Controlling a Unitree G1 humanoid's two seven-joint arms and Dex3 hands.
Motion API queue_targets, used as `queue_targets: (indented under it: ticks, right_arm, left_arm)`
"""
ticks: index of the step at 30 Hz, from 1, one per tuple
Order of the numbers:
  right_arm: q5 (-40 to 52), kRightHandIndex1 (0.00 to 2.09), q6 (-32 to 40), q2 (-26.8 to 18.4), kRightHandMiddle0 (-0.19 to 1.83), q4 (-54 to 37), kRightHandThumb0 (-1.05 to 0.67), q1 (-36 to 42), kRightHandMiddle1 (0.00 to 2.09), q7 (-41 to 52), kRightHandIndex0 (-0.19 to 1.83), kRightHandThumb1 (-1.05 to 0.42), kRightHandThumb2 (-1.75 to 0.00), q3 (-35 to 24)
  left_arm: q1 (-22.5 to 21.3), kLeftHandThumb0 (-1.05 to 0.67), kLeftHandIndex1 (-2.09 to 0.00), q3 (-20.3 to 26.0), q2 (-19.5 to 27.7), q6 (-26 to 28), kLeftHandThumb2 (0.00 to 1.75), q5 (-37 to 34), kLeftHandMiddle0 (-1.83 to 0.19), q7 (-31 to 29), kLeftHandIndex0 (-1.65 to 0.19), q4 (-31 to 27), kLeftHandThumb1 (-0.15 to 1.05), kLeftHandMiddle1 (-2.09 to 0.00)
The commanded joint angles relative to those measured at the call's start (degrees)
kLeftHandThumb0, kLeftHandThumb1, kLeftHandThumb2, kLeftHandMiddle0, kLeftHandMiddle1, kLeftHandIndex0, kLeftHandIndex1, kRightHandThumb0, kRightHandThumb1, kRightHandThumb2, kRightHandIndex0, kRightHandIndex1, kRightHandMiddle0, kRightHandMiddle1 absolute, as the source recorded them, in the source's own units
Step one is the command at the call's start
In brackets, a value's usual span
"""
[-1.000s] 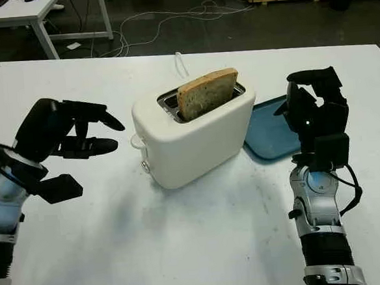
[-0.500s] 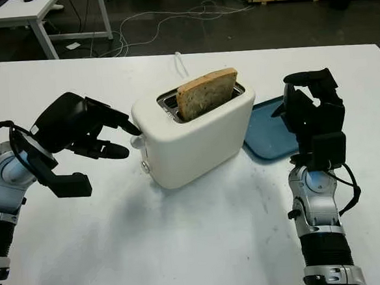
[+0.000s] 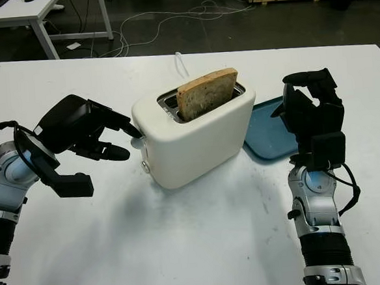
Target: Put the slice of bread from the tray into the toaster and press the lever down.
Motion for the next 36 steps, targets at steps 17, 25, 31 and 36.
queue_targets:
  ticks: [17,25,31,36]
  right_arm:
    - [0.8,1.75,-0.1,-0.4,0.54,-0.1,-0.33,0.3,1.75,1.0,0.82,-0.92,-0.41,-0.5]
    - [0.6,1.75,-0.7,-0.5,0.54,-0.2,-0.32,0.0,1.75,1.6,0.82,-0.92,-0.41,-0.8]
    - [0.2,1.75,-0.8,-0.4,0.53,-0.9,-0.32,0.9,1.75,1.5,0.82,-0.92,-0.41,-0.8]
    - [1.1,1.75,-0.2,-0.8,0.53,-0.5,-0.31,1.1,1.74,2.2,0.84,-0.92,-0.44,-1.2]
  left_arm:
    - [0.2,-0.90,-0.39,-2.0,0.3,0.3,0.27,-0.1,-1.00,-2.8,-0.93,-0.9,0.92,-1.75]
    - [-0.8,-0.87,-0.34,-4.2,-0.1,-0.4,0.18,0.4,-1.00,-4.2,-0.97,1.9,0.92,-1.63]
    - [2.6,-0.84,-0.14,-11.5,-7.7,5.2,0.11,10.0,-1.10,3.6,-1.08,9.5,0.92,-1.49]
    - [5.2,-0.84,-0.07,-20.7,-19.9,18.6,0.04,21.9,-1.14,24.4,-1.18,23.7,0.89,-1.57]
